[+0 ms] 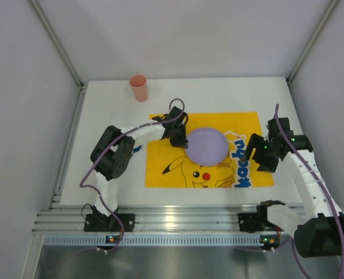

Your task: Set the dinner table for one person

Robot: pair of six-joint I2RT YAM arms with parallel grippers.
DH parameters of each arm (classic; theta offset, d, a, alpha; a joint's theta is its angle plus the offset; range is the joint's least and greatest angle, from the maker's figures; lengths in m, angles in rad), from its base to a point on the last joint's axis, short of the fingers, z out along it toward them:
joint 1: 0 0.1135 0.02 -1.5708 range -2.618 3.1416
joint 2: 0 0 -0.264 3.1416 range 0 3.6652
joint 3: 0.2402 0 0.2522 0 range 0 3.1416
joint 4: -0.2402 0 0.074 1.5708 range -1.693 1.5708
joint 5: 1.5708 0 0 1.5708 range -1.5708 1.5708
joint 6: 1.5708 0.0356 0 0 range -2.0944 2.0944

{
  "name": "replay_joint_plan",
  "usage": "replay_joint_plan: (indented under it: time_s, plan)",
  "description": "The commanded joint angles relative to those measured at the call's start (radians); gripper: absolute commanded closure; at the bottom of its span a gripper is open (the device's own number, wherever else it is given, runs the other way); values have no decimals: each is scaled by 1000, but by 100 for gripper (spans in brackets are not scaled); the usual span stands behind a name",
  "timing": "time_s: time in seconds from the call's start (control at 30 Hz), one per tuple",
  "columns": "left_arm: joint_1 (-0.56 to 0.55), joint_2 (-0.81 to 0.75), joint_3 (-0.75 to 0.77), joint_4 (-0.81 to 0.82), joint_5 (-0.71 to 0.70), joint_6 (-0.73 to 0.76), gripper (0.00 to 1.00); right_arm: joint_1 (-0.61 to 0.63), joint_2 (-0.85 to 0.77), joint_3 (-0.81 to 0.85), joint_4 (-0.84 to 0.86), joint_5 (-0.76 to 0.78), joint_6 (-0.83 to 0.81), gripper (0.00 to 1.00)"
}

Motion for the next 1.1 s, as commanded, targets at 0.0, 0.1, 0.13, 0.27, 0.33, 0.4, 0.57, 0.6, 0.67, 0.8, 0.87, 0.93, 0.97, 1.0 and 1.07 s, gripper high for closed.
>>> replay_joint_plan:
  time_s: [0.0,0.1,0.13,0.27,0.33,0.4,0.57,0.6,0.67,0.8,0.87,0.93,0.97,1.0,1.07]
  plan:
    - [-1,2,-27,-133,-107,57,100,-10,31,56,14,11,-12,23]
    - [4,-10,-40,-162,-158,78,100,-8,63,84,25,15,-14,23]
    - [3,-13,-58,-164,-164,85,100,-10,77,89,29,15,-14,23]
    - [10,-27,-96,-158,-171,103,100,-10,99,83,54,9,-9,23]
    - [12,-33,-96,-167,-173,115,94,-10,108,78,58,8,-8,23]
    - [13,-56,-78,-179,-176,129,71,-10,111,78,65,9,-8,23]
    - [15,-131,-23,-228,-185,146,16,-10,126,76,75,9,-11,23]
    - [15,-166,-8,-236,-193,148,14,-10,131,78,77,9,-14,23]
    - [22,-201,5,-266,-210,154,9,-10,134,80,80,5,-14,23]
    - [93,-333,-27,-285,-204,183,7,-10,140,84,86,-3,-21,23]
    - [172,-373,-56,-286,-175,212,7,-10,145,83,86,-3,-29,23]
    - [229,-416,-107,-286,-149,242,7,-10,146,78,88,-6,-32,23]
    - [281,-442,-124,-293,-145,253,7,-11,148,77,89,-6,-37,23]
    - [303,-450,-151,-300,-150,263,8,-11,149,75,89,-9,-38,23]
    - [344,-473,-185,-305,-203,284,9,-10,146,72,89,-11,-44,23]
